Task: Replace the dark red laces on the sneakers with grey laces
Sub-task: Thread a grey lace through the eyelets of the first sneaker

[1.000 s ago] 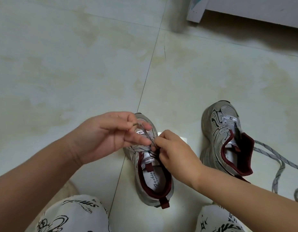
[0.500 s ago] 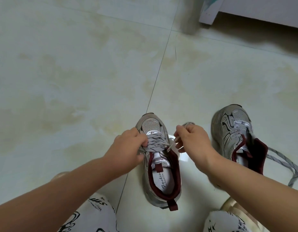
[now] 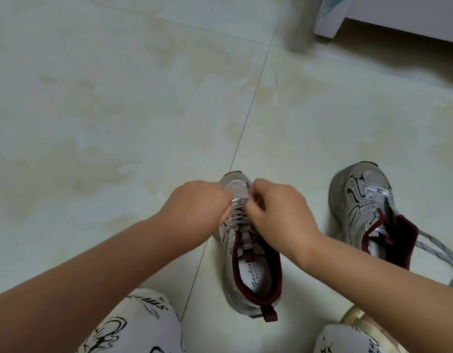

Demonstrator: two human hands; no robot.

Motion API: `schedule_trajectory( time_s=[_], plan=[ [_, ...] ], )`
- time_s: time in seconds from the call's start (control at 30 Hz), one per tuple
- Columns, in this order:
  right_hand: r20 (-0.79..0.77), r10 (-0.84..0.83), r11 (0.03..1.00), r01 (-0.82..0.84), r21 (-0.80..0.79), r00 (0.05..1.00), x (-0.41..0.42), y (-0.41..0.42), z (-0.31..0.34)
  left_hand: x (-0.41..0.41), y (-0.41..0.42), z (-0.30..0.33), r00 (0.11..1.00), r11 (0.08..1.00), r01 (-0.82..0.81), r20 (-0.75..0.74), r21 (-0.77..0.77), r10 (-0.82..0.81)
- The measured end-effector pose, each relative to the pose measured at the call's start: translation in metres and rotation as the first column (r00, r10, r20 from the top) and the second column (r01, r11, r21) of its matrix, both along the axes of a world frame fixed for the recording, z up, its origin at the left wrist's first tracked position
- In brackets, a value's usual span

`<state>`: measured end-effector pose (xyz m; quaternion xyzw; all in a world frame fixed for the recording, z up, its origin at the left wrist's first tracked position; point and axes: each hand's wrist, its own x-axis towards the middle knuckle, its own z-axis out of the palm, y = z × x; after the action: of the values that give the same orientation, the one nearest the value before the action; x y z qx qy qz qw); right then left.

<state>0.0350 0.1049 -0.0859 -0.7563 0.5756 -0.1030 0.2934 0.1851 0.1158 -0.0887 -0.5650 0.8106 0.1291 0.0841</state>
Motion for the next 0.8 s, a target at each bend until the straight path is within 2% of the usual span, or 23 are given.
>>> schedule_trajectory(
  time_s=[0.1, 0.2, 0.23, 0.3, 0.33, 0.37, 0.43, 0.53, 0.6, 0.67, 0.77, 0.8],
  plan=[
    [0.121, -0.131, 0.991, 0.129, 0.022, 0.984, -0.006, -0.01, 0.001, 0.004, 0.005, -0.005, 0.999, 0.985, -0.029, -0.023, 0.168, 0.033],
    [0.185, -0.233, 0.967, 0.208, 0.145, 0.955, -0.009, -0.011, -0.002, 0.01, 0.008, -0.011, 0.939, 0.89, -0.151, -0.218, 0.429, 0.265],
    [0.192, -0.26, 0.958, 0.228, 0.176, 0.946, -0.009, -0.011, -0.003, 0.011, 0.009, -0.011, 0.872, 0.836, -0.199, -0.298, 0.512, 0.389],
    [0.149, -0.271, 0.95, 0.24, 0.198, 0.951, -0.009, -0.006, -0.002, 0.013, 0.01, -0.01, 0.648, 0.722, -0.279, -0.432, 0.633, 0.628],
    [0.112, -0.255, 0.954, 0.231, 0.189, 0.96, -0.01, -0.004, -0.001, 0.015, 0.011, -0.01, 0.542, 0.681, -0.292, -0.47, 0.672, 0.697],
    [0.078, -0.229, 0.96, 0.213, 0.18, 0.97, -0.01, -0.002, 0.001, 0.015, 0.012, -0.01, 0.466, 0.65, -0.292, -0.489, 0.702, 0.738],
    [0.041, -0.168, 0.956, 0.153, 0.248, 0.985, -0.008, 0.002, 0.004, 0.014, 0.014, -0.01, 0.397, 0.615, -0.272, -0.495, 0.74, 0.773],
    [0.025, -0.109, 0.924, 0.092, 0.37, 0.994, -0.006, 0.009, 0.003, 0.008, 0.019, -0.012, 0.403, 0.602, -0.256, -0.483, 0.756, 0.778],
    [0.006, -0.062, 0.907, 0.054, 0.418, 0.998, -0.006, 0.012, 0.0, 0.004, 0.021, -0.013, 0.437, 0.625, -0.281, -0.483, 0.728, 0.759],
    [0.003, -0.041, 0.888, 0.035, 0.458, 0.999, -0.006, 0.012, -0.002, 0.001, 0.023, -0.015, 0.536, 0.706, -0.323, -0.493, 0.63, 0.685],
    [0.008, -0.023, 0.874, 0.016, 0.485, 1.0, -0.006, 0.01, -0.003, 0.0, 0.023, -0.014, 0.765, 0.86, -0.316, -0.428, 0.402, 0.481],
    [0.004, -0.003, 0.877, 0.001, 0.48, 1.0, -0.007, 0.01, -0.004, 0.001, 0.023, -0.014, 0.795, 0.88, -0.306, -0.411, 0.364, 0.446]
  ],
)
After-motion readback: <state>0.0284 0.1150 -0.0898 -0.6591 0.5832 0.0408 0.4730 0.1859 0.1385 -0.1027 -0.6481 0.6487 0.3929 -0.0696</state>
